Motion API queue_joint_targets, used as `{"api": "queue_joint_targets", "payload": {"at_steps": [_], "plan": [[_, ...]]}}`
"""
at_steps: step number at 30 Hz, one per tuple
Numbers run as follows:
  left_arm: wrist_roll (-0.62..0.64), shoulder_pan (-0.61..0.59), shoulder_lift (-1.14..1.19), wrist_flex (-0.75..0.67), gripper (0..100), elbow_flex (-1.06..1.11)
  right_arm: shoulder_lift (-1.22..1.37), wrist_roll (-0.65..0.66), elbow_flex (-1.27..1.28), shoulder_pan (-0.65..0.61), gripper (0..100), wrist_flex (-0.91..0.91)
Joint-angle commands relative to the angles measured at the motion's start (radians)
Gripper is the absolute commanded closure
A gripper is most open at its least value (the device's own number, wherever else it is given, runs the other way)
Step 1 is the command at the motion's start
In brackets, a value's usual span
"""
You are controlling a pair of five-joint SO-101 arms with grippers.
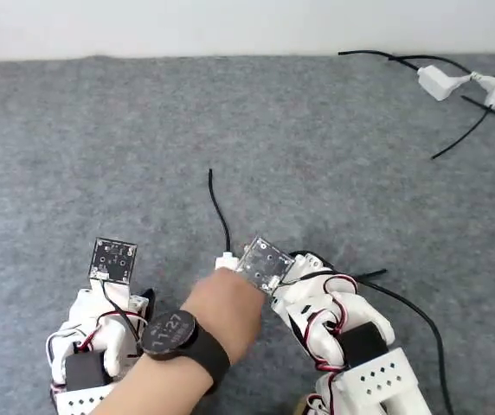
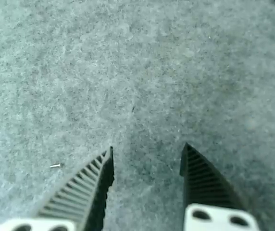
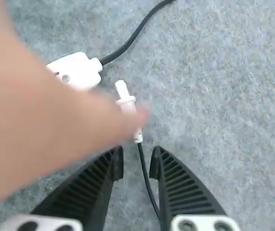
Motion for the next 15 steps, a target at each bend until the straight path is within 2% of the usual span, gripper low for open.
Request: {"api": "queue_joint_targets", "payload": {"at_steps": [1, 15], "plan": [[-0.005, 0.0, -0.015, -0.018, 78, -0.007, 0.01, 0.018, -0.002, 0.012, 89.8, -0.045], [-0.005, 0.002, -0.015, -0.018, 78, -0.007, 0.012, 0.015, -0.002, 0.012, 89.5, -0.039]]}}
